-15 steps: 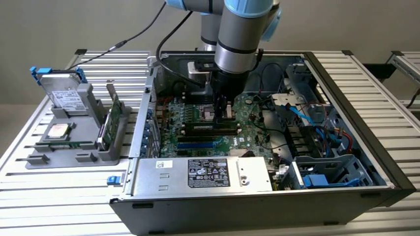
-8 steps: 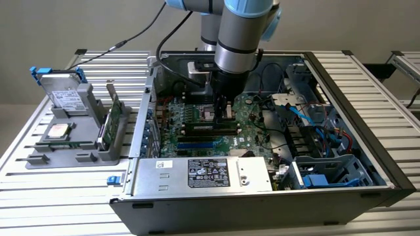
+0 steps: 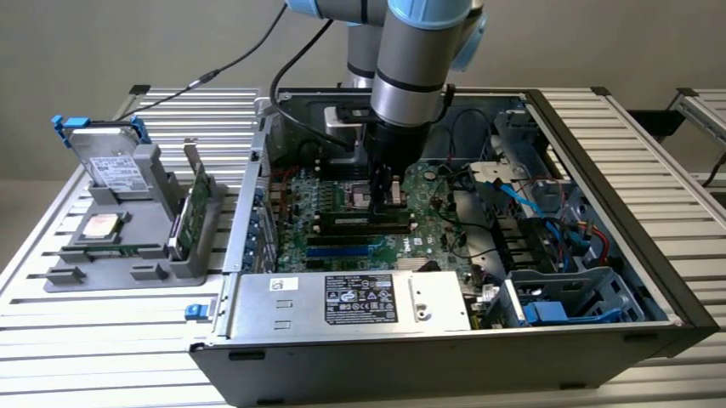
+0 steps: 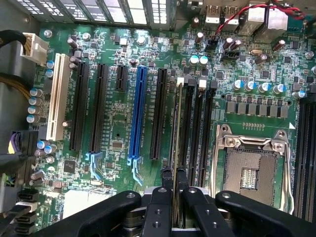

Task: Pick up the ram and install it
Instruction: 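Insert the ram into the slot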

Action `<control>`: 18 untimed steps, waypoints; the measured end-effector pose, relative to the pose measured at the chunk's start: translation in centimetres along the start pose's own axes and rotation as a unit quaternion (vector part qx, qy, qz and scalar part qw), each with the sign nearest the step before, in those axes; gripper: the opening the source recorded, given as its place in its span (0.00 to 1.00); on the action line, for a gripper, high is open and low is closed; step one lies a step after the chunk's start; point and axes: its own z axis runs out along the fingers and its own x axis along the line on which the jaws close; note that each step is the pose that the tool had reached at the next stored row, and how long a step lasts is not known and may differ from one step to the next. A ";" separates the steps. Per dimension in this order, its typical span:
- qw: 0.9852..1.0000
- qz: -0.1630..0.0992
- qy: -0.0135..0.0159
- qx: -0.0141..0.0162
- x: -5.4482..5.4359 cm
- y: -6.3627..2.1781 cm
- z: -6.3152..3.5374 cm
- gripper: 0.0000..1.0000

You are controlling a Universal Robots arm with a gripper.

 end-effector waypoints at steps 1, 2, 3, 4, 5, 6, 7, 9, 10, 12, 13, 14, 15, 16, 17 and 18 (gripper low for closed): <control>1.000 0.000 0.000 0.000 0.0 0.00 0.00 0.14; 1.000 0.000 0.001 0.000 0.0 0.00 0.00 0.14; 1.000 0.000 0.001 0.000 0.0 0.00 0.00 0.14; 1.000 0.000 0.001 0.000 0.0 0.00 0.00 0.14; 1.000 0.001 0.002 0.000 0.0 0.00 0.00 0.14; 1.000 0.001 0.002 0.000 0.0 0.00 0.00 0.14; 1.000 0.001 0.002 0.000 0.0 -0.01 0.00 0.14; 1.000 0.001 0.002 0.000 0.0 -0.01 0.03 0.14; 1.000 0.001 0.002 0.000 0.0 -0.02 0.06 0.14; 1.000 0.001 0.002 0.000 0.0 -0.03 0.15 0.14; 1.000 0.001 0.002 0.000 -0.1 -0.03 0.22 0.14; 1.000 0.002 0.002 0.000 -0.1 -0.04 0.26 0.14; 1.000 0.003 0.002 0.000 -0.2 -0.05 0.28 0.14; 1.000 0.005 0.002 0.000 -0.3 -0.06 0.28 0.14; 1.000 0.006 0.002 0.000 -0.3 -0.07 0.29 0.14; 1.000 0.008 0.002 0.000 -0.3 -0.07 0.29 0.14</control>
